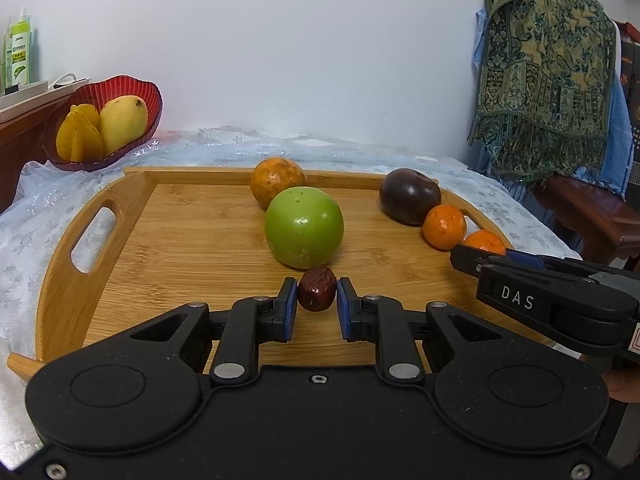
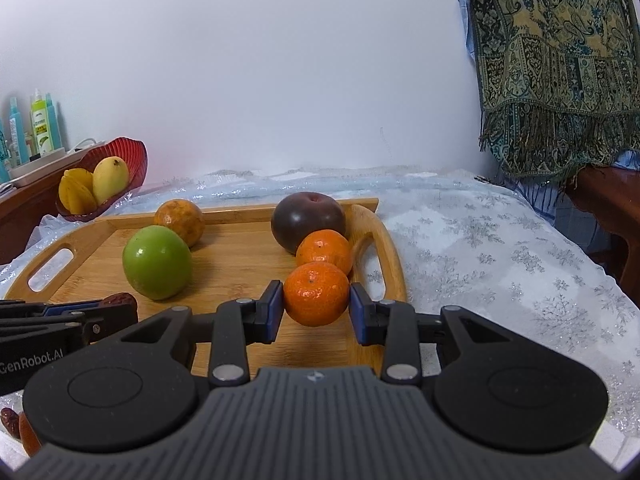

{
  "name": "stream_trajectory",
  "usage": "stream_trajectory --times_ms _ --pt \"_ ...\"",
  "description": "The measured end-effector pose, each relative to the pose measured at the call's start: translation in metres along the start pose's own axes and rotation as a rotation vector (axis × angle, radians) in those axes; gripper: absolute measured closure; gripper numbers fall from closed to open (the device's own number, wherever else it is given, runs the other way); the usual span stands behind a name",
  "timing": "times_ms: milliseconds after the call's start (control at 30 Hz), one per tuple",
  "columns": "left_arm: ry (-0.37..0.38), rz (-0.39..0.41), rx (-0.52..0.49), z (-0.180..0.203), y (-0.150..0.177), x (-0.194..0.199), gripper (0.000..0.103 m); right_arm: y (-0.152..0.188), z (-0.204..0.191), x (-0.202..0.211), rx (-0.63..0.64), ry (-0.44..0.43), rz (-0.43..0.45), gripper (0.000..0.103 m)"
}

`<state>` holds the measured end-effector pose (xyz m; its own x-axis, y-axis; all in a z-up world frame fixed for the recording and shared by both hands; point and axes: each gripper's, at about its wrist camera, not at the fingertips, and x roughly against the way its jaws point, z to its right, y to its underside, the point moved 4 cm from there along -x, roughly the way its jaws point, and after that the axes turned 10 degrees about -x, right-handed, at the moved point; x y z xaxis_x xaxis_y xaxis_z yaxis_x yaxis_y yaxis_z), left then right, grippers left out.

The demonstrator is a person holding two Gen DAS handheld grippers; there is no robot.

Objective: Organize fruits
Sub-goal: 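Carry the red date with the left tool while the right tool carries the tangerine over the tray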

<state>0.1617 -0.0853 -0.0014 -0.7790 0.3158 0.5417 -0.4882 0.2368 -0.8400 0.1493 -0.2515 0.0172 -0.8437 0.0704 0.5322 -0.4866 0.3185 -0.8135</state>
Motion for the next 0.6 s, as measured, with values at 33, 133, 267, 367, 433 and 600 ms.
stream_trajectory --times_ms 33,133,267,367,433,600 --pt "0.0 -0.001 0.0 0.0 0.0 -0.001 0.083 0.0 0.0 -0.001 0.0 0.0 -0.001 0.061" --pt "-0.004 -0.004 0.005 0.0 0.0 -0.003 0.083 0.0 0.0 -0.003 -0.003 0.003 -0.006 0.061" --pt "-0.007 -0.009 0.017 -0.001 0.0 -0.006 0.083 0.0 0.002 -0.005 -0.02 0.006 -0.015 0.061" --pt "-0.01 -0.011 0.017 -0.001 0.0 -0.008 0.083 0.0 0.003 -0.006 -0.027 0.007 -0.019 0.061" --pt "-0.01 -0.011 0.021 -0.001 0.0 -0.009 0.083 0.0 0.003 -0.007 -0.026 0.007 -0.021 0.061" --pt "-0.011 -0.015 0.031 -0.002 0.001 -0.013 0.083 0.001 0.002 -0.008 -0.025 0.007 -0.024 0.061"
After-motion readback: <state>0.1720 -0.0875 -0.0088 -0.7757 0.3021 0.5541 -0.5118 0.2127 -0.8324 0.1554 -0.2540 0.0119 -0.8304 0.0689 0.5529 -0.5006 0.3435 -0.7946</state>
